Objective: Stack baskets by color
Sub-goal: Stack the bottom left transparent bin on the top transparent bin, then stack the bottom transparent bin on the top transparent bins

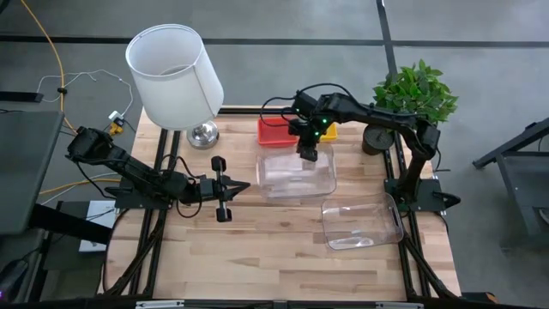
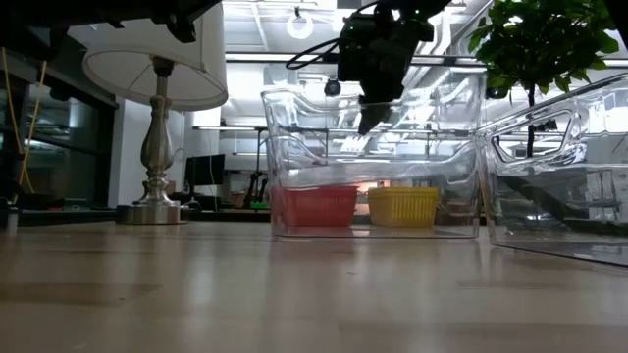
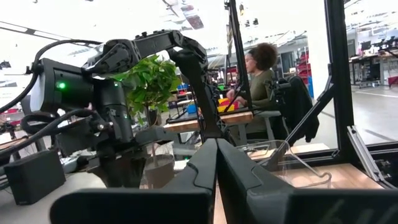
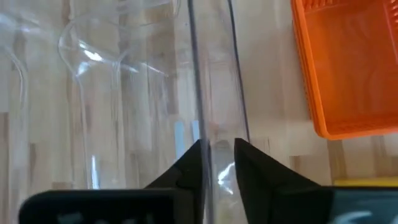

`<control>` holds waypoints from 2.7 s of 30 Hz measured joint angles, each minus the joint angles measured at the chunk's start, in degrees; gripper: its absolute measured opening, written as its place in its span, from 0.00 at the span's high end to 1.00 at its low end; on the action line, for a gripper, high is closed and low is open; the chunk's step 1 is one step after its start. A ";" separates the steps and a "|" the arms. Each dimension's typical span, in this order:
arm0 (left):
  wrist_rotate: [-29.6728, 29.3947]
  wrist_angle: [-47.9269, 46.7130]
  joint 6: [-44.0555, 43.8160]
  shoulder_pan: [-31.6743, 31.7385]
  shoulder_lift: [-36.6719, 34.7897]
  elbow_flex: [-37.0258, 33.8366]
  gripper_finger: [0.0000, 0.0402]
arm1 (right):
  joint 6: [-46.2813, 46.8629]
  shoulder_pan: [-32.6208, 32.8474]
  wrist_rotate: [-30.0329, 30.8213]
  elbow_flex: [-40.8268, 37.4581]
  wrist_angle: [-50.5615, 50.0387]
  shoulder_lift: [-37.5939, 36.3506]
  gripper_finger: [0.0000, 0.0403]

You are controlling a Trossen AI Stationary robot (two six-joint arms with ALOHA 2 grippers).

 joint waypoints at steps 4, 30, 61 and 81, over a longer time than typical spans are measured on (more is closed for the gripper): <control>0.00 0.00 -0.02 0.00 0.00 0.00 1.00 | 0.25 0.00 -0.15 0.00 0.26 2.22 0.76; -0.28 -2.56 0.33 0.02 0.00 0.00 1.00 | 2.55 6.90 -1.69 0.00 -15.92 -6.85 0.72; -0.25 -2.69 0.59 0.68 0.00 0.00 1.00 | 36.85 35.15 18.86 -46.95 -0.26 -41.90 0.72; -0.24 -2.97 0.57 0.68 0.00 0.00 1.00 | 34.20 35.12 20.98 -46.90 1.20 -29.81 0.72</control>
